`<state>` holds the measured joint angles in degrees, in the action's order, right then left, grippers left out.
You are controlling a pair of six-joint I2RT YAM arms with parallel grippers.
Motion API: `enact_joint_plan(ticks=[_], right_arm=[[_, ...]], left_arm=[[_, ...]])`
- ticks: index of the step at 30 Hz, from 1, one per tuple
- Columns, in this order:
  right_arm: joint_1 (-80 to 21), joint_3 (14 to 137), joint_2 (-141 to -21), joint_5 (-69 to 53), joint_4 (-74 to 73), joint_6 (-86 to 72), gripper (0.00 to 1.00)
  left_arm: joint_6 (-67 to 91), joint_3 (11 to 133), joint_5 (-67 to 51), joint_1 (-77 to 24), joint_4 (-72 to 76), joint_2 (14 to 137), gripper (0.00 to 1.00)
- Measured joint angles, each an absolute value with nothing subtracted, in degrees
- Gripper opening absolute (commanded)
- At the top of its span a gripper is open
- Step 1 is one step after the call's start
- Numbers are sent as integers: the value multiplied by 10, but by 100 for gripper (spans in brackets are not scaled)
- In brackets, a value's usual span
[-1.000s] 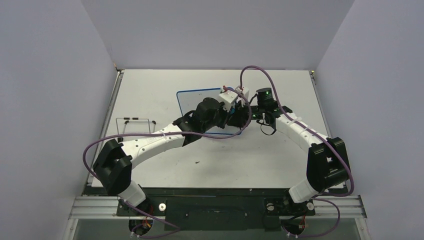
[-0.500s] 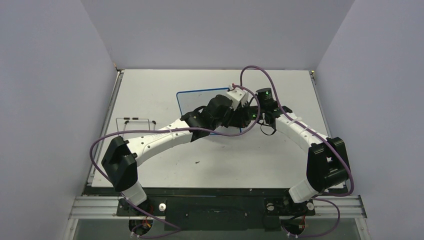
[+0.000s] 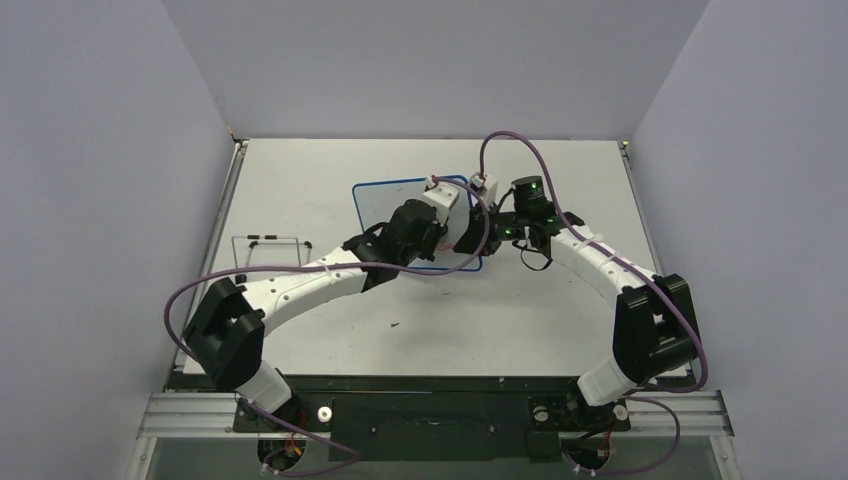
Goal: Erase the whiteboard
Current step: Erase the whiteboard at the whiteboard stand.
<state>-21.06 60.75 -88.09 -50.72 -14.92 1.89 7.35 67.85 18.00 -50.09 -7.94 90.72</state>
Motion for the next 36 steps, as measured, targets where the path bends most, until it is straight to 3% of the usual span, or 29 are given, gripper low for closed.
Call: enact_joint_plan(ticks=[7,16,27,36], right_arm=[[-214,608,-881,-508,-149,23,0],[-230,608,-881,-533,-168,28,0],[-229,607,-881,-550,-188,32,0],[-225,605,-884,-553,-187,25,0]], left_arm=[[89,605,150,-444,-61,870,0],[144,350,17,-277,124,748,0],[152,269,-16,-241,233,648,0],[180,196,7,-240,228,603,0]])
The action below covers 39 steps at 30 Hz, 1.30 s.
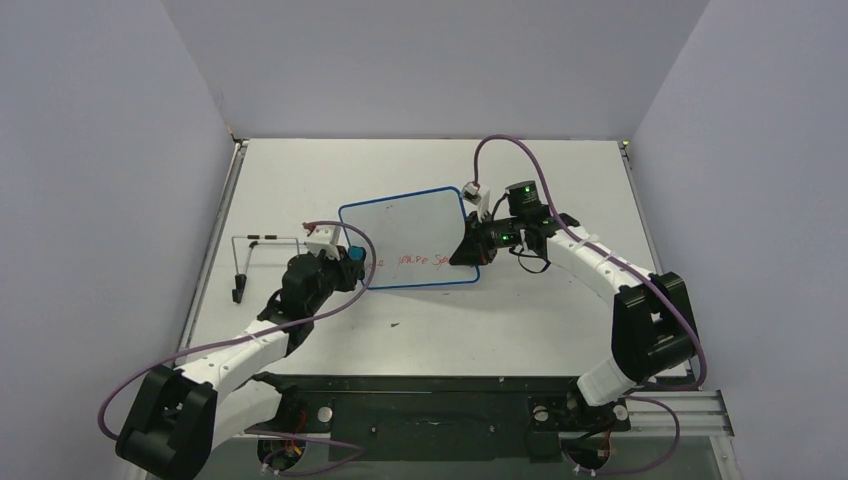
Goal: Erase the whiteboard
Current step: Erase the whiteboard at the whiteboard stand.
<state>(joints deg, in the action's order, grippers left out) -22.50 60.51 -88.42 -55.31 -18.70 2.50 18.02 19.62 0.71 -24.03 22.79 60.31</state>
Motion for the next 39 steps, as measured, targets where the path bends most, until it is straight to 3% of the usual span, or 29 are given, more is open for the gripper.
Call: enact_joint_plan(ticks=[15,30,39], right_arm=[[-214,601,-899,-568,-171,1,0],[-214,600,-899,-568,-164,-8,0],[-215,600,-899,-564,-159,-8,0]], left_arm=[[234,122,43,-231,229,578,0],[234,135,37,-228,502,816,0],[228,159,31,-228,567,832,0]])
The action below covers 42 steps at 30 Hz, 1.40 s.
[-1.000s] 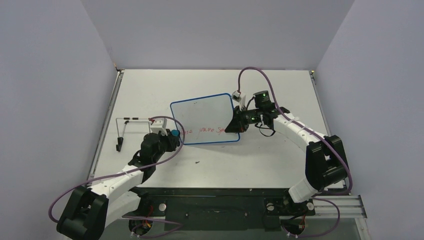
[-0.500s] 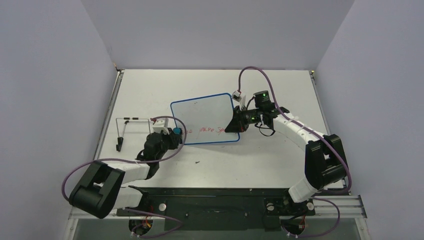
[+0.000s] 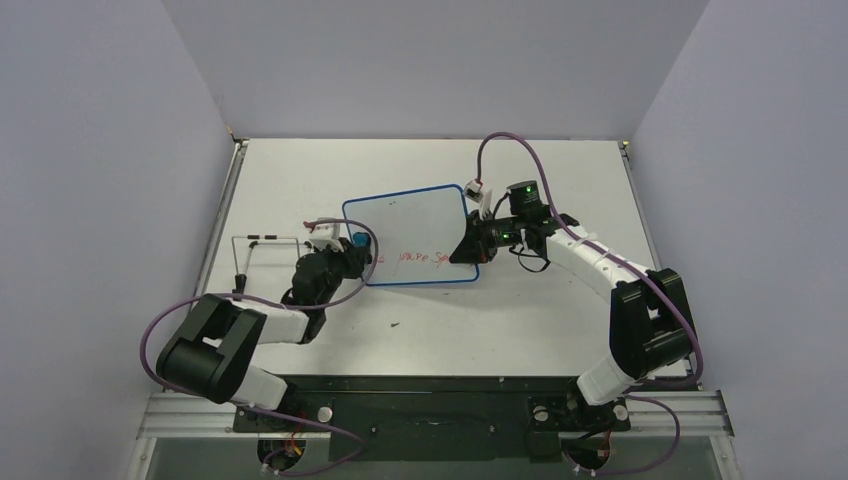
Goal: Erase the whiteboard
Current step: Erase the whiteboard at the whiteboard stand.
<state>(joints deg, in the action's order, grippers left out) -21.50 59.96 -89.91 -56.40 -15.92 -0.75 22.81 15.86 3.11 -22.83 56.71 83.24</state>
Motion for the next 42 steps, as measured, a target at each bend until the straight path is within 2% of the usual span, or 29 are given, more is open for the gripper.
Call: enact_joint_plan(ticks=[8,18,23,34,42], right_arm=[[-214,600,-899,-559,-154,-10,0],[-219,600,-899,-561,-155,-7,0],[-221,600,-899,-562,-157,-6,0],[-221,600,-899,-558,-151,-7,0],[-216,600,-899,-557,-152,-18,0]], left_arm=[[218,212,18,-224,565,848,0],[234,99,17,-250,557,834,0],[235,95,25,-257,552,827,0],[236,206,26,-197,512,820,0],[239,215,9,-191,575,863,0]])
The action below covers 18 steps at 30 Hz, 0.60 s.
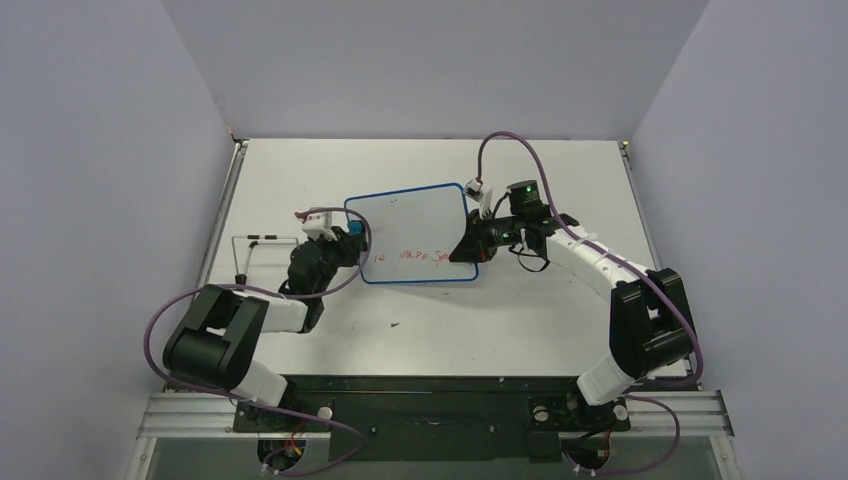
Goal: Erase the whiteboard
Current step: Erase the whiteboard at the whiteboard stand.
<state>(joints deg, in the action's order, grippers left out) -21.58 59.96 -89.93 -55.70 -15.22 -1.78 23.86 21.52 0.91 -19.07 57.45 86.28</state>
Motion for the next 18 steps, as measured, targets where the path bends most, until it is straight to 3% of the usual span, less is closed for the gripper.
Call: enact_joint_plan(ticks=[10,18], right_arm=[[-216,600,-899,-558,-152,-10,0],[-216,600,-899,-558,-151,-7,0]], left_arm=[[263,109,-23,-215,624,894,0],[264,107,12,-238,628,895,0]])
